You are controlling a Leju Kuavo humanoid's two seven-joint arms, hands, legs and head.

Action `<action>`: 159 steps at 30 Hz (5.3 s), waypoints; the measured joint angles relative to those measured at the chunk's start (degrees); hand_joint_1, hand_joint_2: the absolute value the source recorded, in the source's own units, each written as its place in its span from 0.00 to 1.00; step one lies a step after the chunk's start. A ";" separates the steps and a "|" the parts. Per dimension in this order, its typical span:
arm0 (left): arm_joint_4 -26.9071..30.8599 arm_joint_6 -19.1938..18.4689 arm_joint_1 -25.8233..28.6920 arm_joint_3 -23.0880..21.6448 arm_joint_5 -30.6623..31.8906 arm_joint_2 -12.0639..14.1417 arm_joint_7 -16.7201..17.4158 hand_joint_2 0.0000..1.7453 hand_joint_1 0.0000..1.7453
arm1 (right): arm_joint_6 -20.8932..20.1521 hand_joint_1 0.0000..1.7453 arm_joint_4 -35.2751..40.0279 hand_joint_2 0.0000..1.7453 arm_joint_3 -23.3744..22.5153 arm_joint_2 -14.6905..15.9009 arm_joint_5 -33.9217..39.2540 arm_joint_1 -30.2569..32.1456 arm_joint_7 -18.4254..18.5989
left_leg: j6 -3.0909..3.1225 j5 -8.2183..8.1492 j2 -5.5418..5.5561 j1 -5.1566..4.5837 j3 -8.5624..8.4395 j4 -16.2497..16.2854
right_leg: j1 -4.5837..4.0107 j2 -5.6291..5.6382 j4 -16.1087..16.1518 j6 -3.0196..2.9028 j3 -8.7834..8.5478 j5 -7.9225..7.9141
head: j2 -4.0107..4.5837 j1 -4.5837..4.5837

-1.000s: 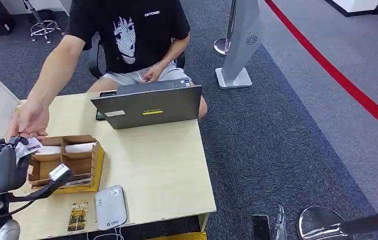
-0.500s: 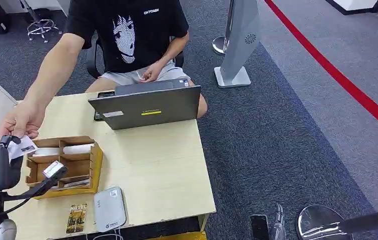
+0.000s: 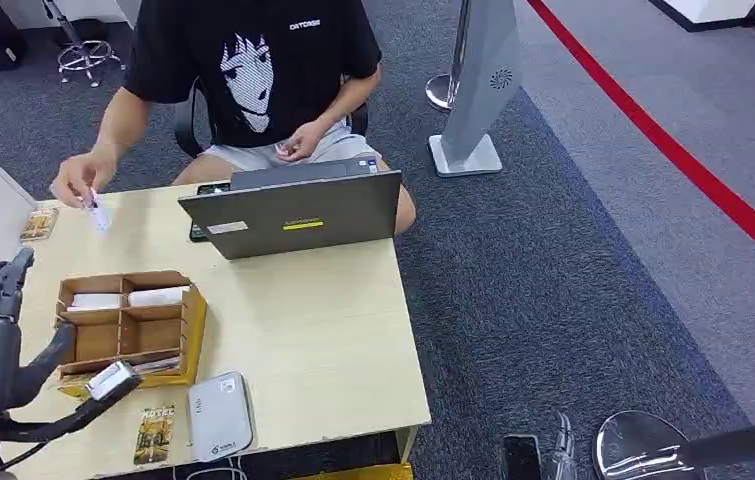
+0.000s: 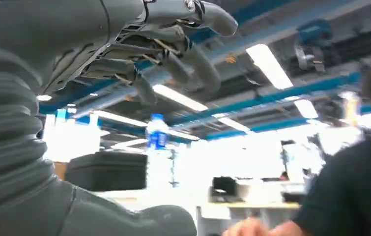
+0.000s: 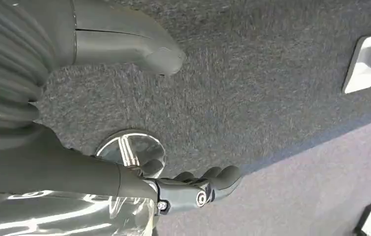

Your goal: Pass the card to the sensor for recognition and then transmit it.

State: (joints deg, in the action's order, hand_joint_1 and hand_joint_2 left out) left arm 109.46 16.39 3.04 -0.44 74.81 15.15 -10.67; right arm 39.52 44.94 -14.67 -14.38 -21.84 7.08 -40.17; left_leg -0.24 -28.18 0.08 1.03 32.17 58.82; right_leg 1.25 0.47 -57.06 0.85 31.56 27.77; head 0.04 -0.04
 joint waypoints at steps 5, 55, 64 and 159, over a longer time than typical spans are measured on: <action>1.20 -6.49 1.85 -1.75 -0.92 4.39 -0.78 1.00 0.00 | 0.00 0.00 0.33 1.00 -0.72 0.00 -0.18 0.05 0.00 | 0.00 0.00 0.00 0.01 0.00 -0.02 | -0.01 0.00 -0.01 0.00 0.01 0.00 | 0.00 0.00; -13.53 -9.66 2.56 -12.44 9.77 3.45 10.60 1.00 0.00 | 0.00 0.00 -0.72 1.00 -0.17 0.00 -1.01 -1.75 0.00 | -0.02 0.01 0.04 0.01 0.01 -0.03 | -0.01 -0.06 0.00 -0.01 0.00 0.01 | 0.00 0.00; -15.65 -9.37 2.48 -12.15 10.19 3.17 10.82 1.00 0.00 | 0.00 0.00 -1.14 1.00 -0.17 0.00 -1.05 -1.85 -0.02 | -0.02 0.01 0.04 0.01 0.01 -0.03 | -0.01 -0.07 0.00 -0.01 -0.01 0.01 | 0.00 0.02; 5.79 13.40 11.83 15.16 -22.61 -15.16 -5.10 1.00 0.00 | 0.00 0.00 2.14 1.00 -1.75 -0.37 1.33 1.30 0.00 | 0.01 -0.07 0.04 0.00 0.05 -0.06 | -0.01 -0.05 0.01 -0.04 -0.01 0.07 | 0.00 0.00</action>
State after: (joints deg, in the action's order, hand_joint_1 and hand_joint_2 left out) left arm 115.25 29.79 14.88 14.72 52.20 -0.01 -15.77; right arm 39.52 47.08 -16.42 -14.75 -20.50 8.38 -40.17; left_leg -0.23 -28.25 0.12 1.03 32.22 58.76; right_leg 1.25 0.42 -57.05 0.81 31.55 27.85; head 0.04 -0.04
